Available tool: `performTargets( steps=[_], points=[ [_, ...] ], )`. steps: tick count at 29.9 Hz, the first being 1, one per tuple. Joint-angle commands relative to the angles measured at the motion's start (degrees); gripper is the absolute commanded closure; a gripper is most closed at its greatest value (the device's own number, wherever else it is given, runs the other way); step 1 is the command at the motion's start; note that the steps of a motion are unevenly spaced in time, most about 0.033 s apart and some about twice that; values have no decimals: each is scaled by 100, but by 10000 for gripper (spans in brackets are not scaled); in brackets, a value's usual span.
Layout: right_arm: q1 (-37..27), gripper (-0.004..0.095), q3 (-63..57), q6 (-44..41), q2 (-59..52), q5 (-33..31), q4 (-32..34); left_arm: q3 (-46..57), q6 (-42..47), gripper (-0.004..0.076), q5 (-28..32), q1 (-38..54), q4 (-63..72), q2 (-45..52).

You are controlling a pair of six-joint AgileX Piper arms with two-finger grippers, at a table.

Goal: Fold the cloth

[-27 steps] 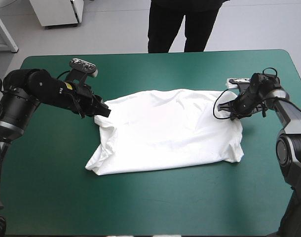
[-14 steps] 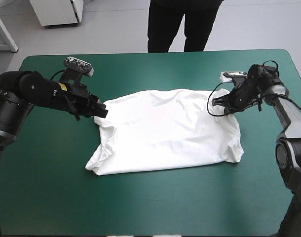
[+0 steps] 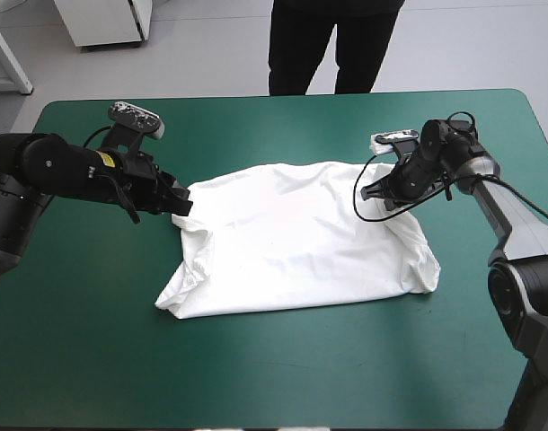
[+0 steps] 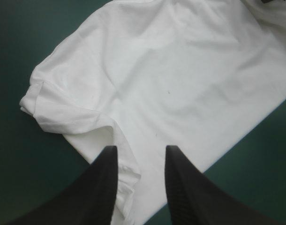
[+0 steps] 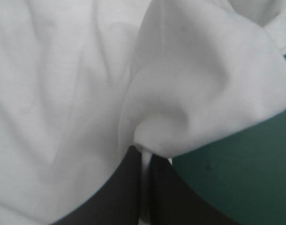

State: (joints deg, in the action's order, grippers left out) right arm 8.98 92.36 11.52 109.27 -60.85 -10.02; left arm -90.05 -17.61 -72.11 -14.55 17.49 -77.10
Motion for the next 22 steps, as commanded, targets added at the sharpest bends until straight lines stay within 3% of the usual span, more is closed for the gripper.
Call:
performTargets(
  steps=[1,10,16,22],
  points=[
    [-3,920,146,48,-119,-33,-11,-184,55,475,-49,-16,142,230],
    [-3,921,146,78,287,-116,-28,-184,55,475,-49,-16,132,244],
    [-13,908,339,216,274,-705,-3,-184,55,475,-100,-16,132,289],
    [-180,678,385,362,-9,-750,-77,-184,55,475,-100,-16,118,435]
  ],
)
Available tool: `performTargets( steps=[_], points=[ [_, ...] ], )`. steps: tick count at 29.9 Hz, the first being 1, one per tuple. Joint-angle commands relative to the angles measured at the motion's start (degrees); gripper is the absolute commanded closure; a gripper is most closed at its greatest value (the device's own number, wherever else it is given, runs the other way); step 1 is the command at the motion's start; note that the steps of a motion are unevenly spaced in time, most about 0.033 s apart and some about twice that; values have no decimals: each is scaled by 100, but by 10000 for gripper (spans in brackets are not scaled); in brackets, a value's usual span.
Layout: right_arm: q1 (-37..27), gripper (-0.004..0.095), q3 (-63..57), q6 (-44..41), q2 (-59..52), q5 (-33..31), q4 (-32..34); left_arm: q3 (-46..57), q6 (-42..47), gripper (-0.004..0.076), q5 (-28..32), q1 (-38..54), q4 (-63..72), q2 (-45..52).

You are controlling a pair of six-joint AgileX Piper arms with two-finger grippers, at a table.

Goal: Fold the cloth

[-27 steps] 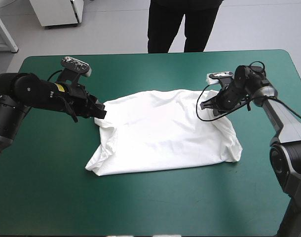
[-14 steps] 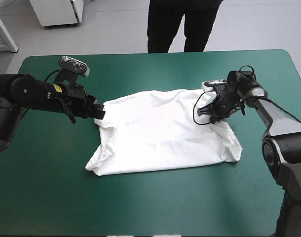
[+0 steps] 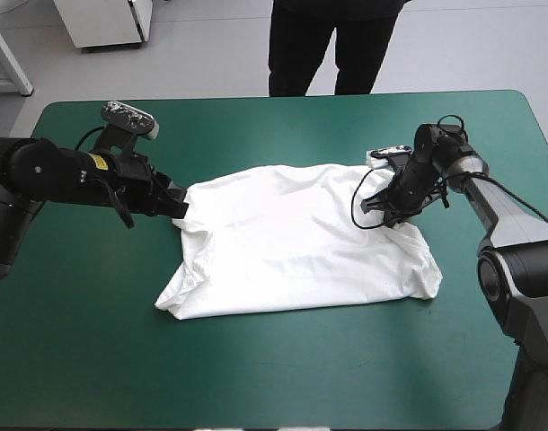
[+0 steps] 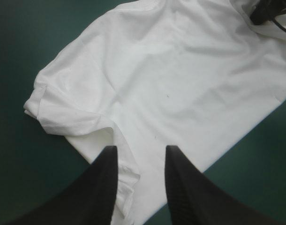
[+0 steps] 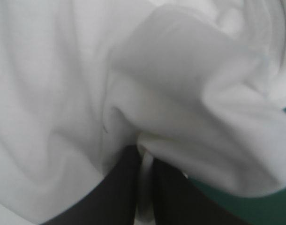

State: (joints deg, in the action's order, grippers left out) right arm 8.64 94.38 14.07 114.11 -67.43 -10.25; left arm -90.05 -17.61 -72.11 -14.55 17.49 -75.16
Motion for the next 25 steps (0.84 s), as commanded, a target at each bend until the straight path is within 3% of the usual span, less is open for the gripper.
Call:
performTargets(
  steps=[1,6,13,17,25],
  points=[
    [-193,618,190,107,-545,-92,-53,-184,55,475,-100,-16,118,288],
    [-455,371,198,95,-845,-74,-5,-184,55,475,-138,-16,57,406],
    [-826,367,-29,26,-1676,-321,-48,41,298,474,-158,-16,-643,785],
    [-825,367,-627,26,-2365,-267,-2,693,368,461,-158,-16,-860,1074],
    [-825,367,-2124,-263,-3695,186,332,2018,398,286,129,-16,-1266,1138]
  ],
)
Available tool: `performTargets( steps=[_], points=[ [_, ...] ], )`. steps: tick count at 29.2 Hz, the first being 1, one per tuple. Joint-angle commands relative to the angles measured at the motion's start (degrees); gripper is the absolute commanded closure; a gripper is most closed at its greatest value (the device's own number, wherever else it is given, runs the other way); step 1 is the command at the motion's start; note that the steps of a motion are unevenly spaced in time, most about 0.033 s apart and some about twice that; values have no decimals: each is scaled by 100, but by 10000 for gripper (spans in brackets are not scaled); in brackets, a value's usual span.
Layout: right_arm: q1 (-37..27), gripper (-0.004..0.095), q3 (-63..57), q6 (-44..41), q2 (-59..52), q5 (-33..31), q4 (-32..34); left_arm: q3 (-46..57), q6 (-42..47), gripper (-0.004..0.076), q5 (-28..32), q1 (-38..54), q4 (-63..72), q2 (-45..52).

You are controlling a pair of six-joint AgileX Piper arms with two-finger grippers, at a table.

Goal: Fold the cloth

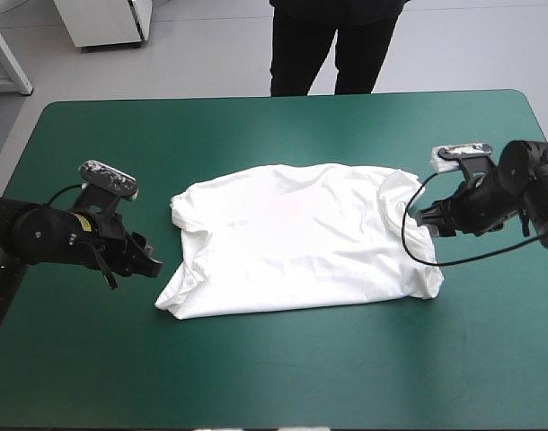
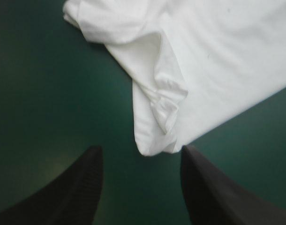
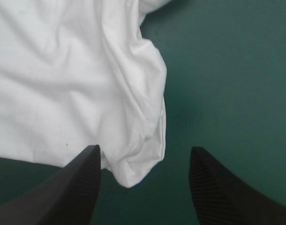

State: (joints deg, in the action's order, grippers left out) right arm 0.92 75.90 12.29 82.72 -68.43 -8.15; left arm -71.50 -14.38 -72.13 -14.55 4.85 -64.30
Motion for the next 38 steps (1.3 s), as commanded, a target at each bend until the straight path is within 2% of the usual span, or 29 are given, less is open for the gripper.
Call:
performTargets(
  steps=[1,9,19,27,38],
  points=[
    [-54,367,-461,-101,-700,353,144,289,102,274,181,-16,-2,-13],
    [-15,367,-1262,-186,-1338,582,394,763,115,270,542,-16,-20,-526],
    [825,367,-1296,-849,-1377,432,1680,855,-31,270,711,-16,207,-1469],
    [835,367,-1296,-1030,-1377,422,1812,1429,-144,270,1228,-16,480,-1776],
    [835,367,-1296,-1187,-1377,422,1988,1470,-268,271,1437,-16,709,-2502]
  ],
)
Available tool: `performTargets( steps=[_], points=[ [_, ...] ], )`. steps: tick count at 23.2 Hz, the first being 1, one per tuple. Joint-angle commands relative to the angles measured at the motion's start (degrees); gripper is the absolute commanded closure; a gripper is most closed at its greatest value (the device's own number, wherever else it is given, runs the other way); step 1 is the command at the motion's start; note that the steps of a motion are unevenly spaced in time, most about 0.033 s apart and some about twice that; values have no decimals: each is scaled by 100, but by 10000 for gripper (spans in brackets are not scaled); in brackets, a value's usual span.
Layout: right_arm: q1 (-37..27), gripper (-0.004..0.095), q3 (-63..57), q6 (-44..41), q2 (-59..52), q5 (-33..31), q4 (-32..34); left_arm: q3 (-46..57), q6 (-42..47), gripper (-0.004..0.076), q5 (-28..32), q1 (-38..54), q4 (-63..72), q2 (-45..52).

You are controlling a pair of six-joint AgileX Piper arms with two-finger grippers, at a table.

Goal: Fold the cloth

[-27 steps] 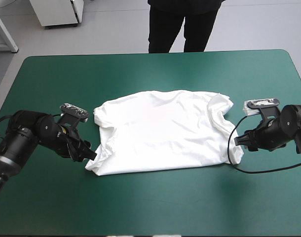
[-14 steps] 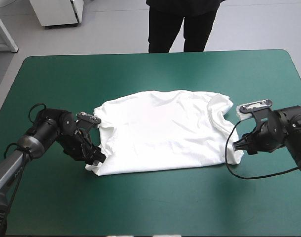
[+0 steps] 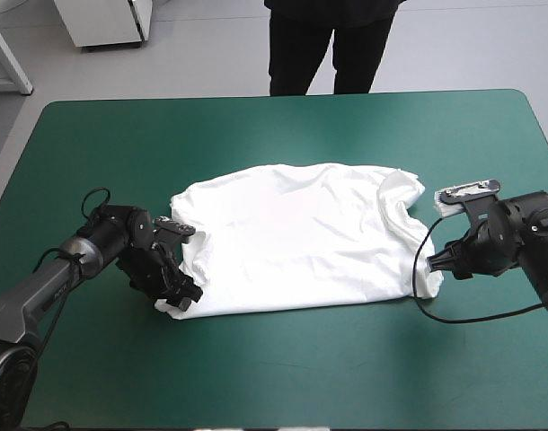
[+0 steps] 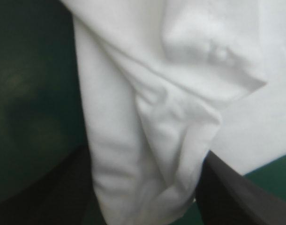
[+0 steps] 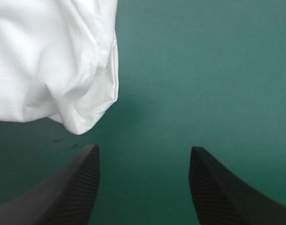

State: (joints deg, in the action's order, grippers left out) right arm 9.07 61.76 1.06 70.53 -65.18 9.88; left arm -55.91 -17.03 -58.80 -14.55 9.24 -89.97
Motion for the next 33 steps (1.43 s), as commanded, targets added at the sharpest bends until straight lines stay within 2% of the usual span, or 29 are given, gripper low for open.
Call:
performTargets(
  steps=[1,2,4,6,8,10,12,17,21,31,33],
  points=[
    [20,367,118,-106,-146,85,194,-88,-3,273,104,-16,265,47],
    [20,367,118,-106,-138,85,182,-88,-3,281,104,-16,287,38],
    [20,367,118,-181,-67,85,84,-88,-3,353,80,-16,338,38],
    [20,367,118,-157,168,72,-113,-88,-21,588,81,-16,388,38],
    [-16,367,118,-106,353,72,-180,-88,-155,736,81,-16,399,38],
    [-138,367,118,150,651,97,-748,-88,-292,744,81,-16,544,38],
    [-192,367,118,317,976,235,-1024,-88,-300,744,50,-16,555,38],
    [-192,367,118,344,1423,319,-1056,-88,-300,745,14,-16,527,49],
    [-192,367,118,450,1762,483,-1330,-88,-305,746,-64,-16,527,49],
    [-289,370,118,487,2325,377,-1590,-100,-329,746,-177,-16,471,49],
    [-289,447,118,487,2325,250,-1607,-100,-329,746,-177,-16,471,57]
  ],
)
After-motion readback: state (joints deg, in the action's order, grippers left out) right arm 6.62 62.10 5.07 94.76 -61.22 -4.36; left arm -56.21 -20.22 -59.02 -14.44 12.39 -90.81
